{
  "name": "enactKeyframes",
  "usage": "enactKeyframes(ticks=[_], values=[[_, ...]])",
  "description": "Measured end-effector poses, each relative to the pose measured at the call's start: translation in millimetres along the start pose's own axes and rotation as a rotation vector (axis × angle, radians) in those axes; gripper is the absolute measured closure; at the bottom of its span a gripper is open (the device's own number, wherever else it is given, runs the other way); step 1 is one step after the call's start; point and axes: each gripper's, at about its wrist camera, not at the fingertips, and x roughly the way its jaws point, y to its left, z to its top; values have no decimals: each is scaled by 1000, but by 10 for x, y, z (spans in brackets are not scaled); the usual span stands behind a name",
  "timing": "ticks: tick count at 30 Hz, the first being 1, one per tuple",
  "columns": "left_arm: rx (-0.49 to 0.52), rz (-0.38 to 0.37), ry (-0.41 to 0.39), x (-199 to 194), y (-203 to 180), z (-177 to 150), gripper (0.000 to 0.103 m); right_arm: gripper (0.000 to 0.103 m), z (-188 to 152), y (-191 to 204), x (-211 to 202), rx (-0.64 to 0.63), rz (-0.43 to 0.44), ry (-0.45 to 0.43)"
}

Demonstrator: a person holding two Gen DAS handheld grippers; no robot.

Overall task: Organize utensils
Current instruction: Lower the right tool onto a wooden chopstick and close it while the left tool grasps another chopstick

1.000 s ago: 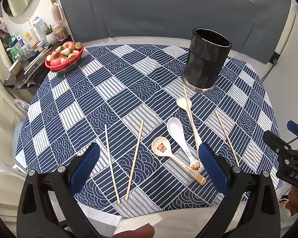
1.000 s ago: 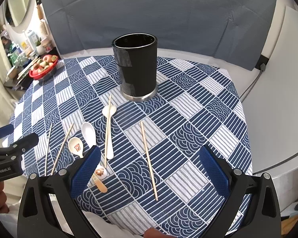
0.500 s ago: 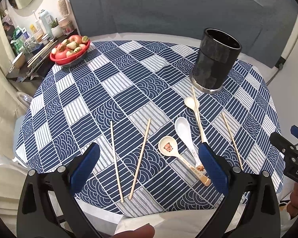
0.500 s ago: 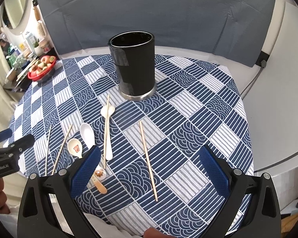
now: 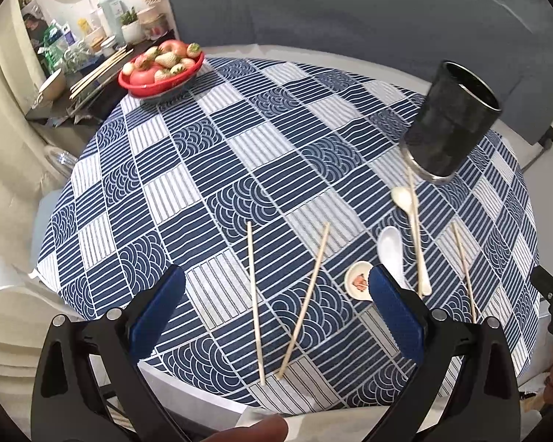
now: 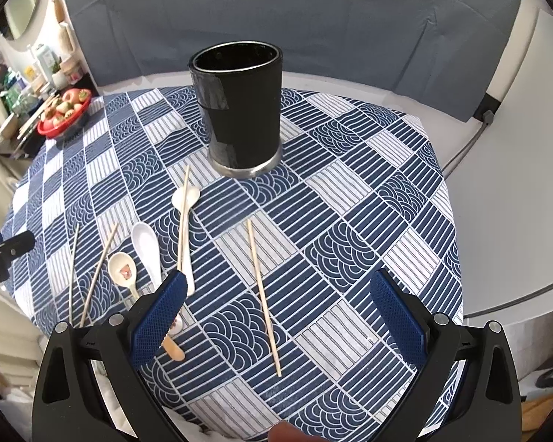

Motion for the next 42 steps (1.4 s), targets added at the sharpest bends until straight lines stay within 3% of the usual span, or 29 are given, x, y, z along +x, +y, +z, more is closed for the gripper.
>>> enactKeyframes(ticks=[5, 27, 35, 42], values=[[3, 5, 59, 213, 52, 8, 6, 8, 49, 67, 141, -33, -22, 24], [-58, 14, 351, 1224, 334, -80, 6, 8, 18, 84, 1249, -33, -54, 293], [-81, 17, 399, 1500, 434, -119, 4, 8, -78, 27, 1547, -13, -22, 365], [-75, 7, 328, 1532, 518, -183, 4, 6, -54, -64, 1628, -12, 50, 412]])
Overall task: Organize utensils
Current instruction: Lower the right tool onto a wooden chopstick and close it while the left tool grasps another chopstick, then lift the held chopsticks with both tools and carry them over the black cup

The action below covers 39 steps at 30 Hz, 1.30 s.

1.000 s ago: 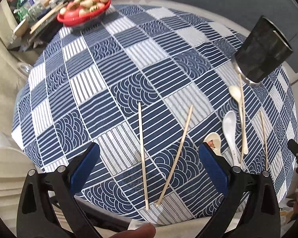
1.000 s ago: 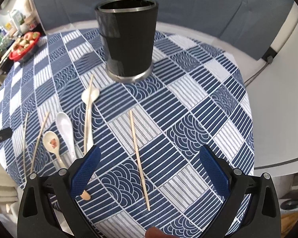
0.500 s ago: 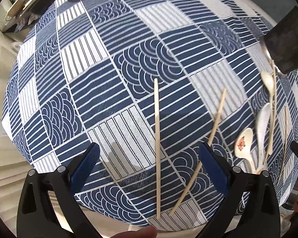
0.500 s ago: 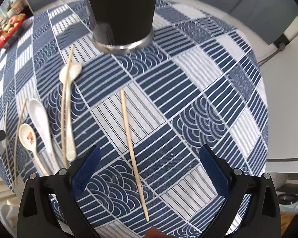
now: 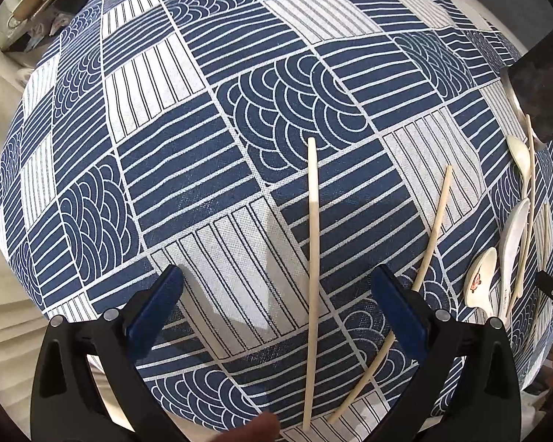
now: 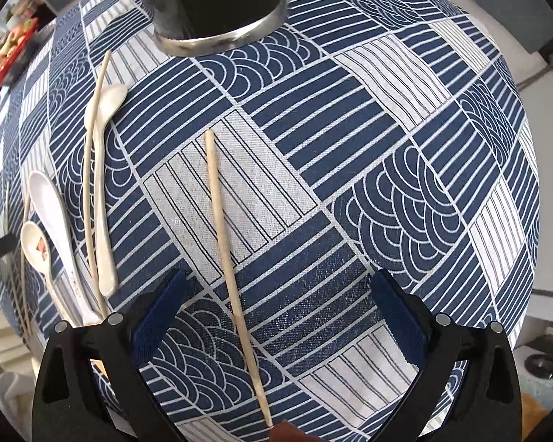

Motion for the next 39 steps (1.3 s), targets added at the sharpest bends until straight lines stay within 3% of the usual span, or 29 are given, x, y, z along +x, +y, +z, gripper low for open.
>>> enactKeyframes(ticks=[3, 6, 14, 17, 18, 19, 20, 21, 22, 23, 24, 28, 31, 39], values=[[4, 2, -101, -77, 11, -179, 4, 6, 20, 9, 2, 12, 0, 10], [77, -12, -192, -86, 11, -311, 4, 6, 4, 7, 6, 8, 0, -4], [93, -15, -228, -108, 15, -365, 4, 7, 4, -18, 12, 17, 1, -9], [118, -24, -224, -163, 31, -382, 12, 14, -7, -17, -14, 4, 0, -15], [125, -26, -225, -198, 53, -401, 20, 26, -26, -38, -49, -4, 0, -26], [132, -28, -225, -230, 94, -408, 26, 44, -48, -73, -98, -9, 1, -39], [137, -29, -223, -254, 112, -399, 40, 56, -64, -111, -139, -15, 2, -49], [143, -33, -220, -283, 154, -406, 62, 86, -77, -152, -168, -21, 3, -54], [148, -39, -211, -312, 214, -400, 77, 98, -92, -193, -185, -21, 3, -55], [144, -48, -198, -312, 249, -374, 95, 98, -108, -280, -192, -8, 15, -55], [139, -66, -185, -313, 292, -358, 97, 99, -122, -349, -200, 6, 43, -54], [156, -42, -198, -416, 344, -342, 99, 99, -190, -505, -257, 21, 47, -73], [151, -32, -212, -480, 349, -310, 99, 99, -240, -626, -333, 69, 98, -96], [260, 27, -243, -620, 107, -209, 99, 99, -275, -778, -707, 86, 130, -200]])
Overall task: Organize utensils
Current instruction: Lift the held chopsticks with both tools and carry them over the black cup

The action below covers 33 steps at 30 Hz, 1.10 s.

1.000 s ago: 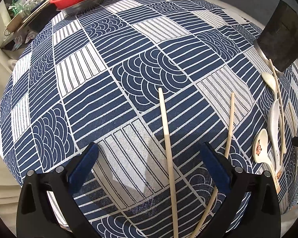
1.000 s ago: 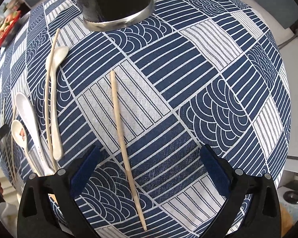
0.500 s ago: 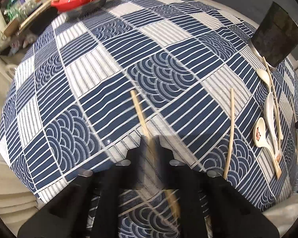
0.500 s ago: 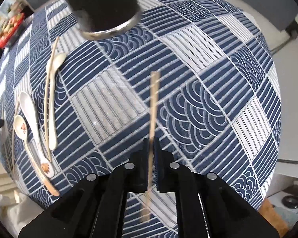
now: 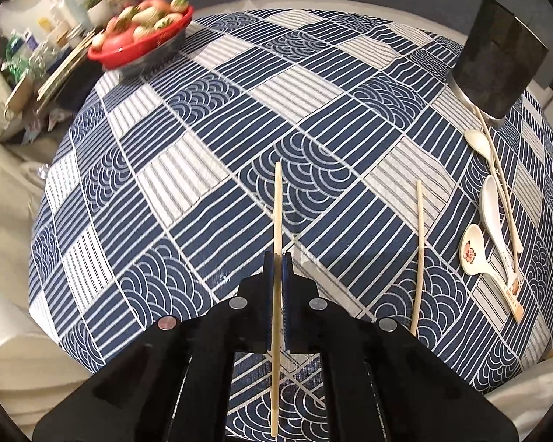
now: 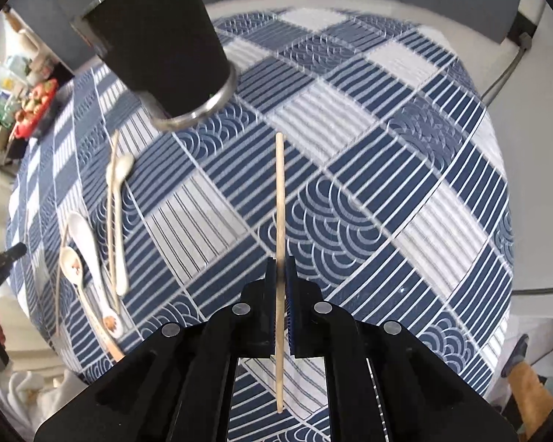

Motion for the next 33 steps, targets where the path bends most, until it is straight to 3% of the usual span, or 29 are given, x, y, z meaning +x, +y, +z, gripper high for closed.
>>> enactKeyframes(ticks=[10, 14, 33], values=[[51, 3, -59, -283, -129, 208, 99, 99, 210, 27, -282, -20, 6, -141], [93, 41, -92, -414, -237, 318, 99, 98, 304, 35, -457, -26, 26, -204], [125, -66, -345, -1147, -598, 1203, 99, 98, 841, 240, -1307, -113, 129, -476]])
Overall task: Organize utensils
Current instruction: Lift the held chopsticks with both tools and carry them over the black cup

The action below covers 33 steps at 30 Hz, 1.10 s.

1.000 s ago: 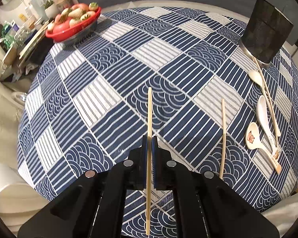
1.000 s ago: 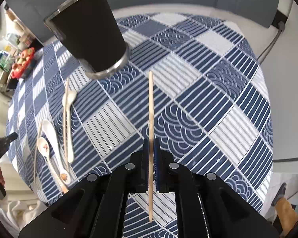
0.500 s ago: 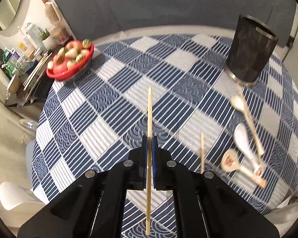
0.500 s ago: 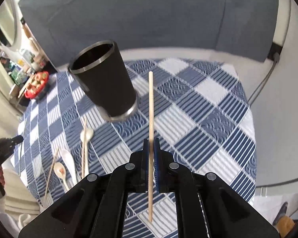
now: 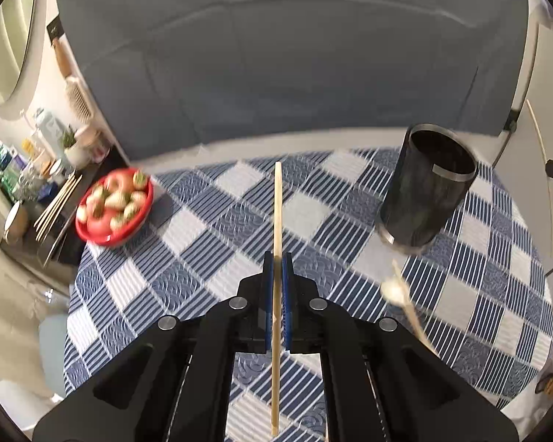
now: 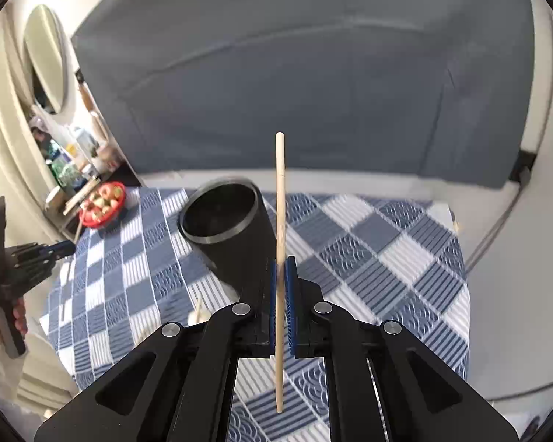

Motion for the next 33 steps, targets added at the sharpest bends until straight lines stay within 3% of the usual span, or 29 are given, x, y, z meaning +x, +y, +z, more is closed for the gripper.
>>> enactKeyframes(ticks=[9, 16, 26, 33], values=[[-18, -85, -114, -3, -115, 473, 99, 98, 330, 44, -29, -32, 67, -123], [0, -169, -218, -34, -257, 722, 99, 98, 395, 47, -22, -57, 152, -221], [-17, -398, -403, 9, -417, 895, 99, 98, 470, 102, 192, -92, 293, -301], [-42, -557, -463, 194, -461, 1002, 98, 98, 641, 150, 390, -93, 352, -332]])
